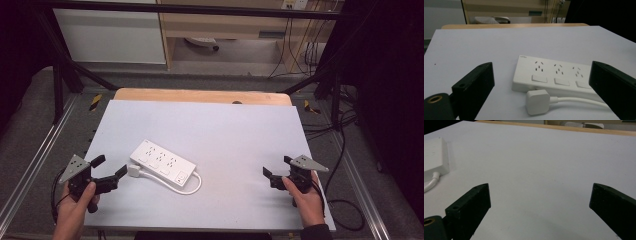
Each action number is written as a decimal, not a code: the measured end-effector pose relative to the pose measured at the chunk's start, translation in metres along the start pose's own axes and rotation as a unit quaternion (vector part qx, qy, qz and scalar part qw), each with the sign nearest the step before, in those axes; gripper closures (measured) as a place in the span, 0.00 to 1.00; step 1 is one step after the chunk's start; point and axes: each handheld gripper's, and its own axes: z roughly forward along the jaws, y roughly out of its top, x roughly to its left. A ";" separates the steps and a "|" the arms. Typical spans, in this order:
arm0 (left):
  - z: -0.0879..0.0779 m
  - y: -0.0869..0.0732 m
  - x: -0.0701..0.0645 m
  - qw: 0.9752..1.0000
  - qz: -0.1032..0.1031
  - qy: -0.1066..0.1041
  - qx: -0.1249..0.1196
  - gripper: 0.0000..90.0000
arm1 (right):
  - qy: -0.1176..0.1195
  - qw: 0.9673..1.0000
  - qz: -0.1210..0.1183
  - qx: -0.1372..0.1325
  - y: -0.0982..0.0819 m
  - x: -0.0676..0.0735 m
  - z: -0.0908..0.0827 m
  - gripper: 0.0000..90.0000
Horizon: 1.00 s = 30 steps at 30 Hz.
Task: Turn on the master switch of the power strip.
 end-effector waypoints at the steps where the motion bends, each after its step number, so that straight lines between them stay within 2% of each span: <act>1: 0.000 0.000 -0.001 1.000 0.001 -0.001 0.000 0.07 | 0.001 1.000 0.000 0.001 0.000 0.000 0.000 0.04; 22: 0.013 0.022 -0.021 1.000 0.011 -0.025 -0.015 0.07 | 0.006 1.000 0.002 0.003 0.000 0.001 0.001 0.04; 30: 0.013 0.034 -0.021 1.000 0.010 -0.007 -0.023 0.05 | 0.005 1.000 0.004 0.003 0.001 0.001 0.000 0.05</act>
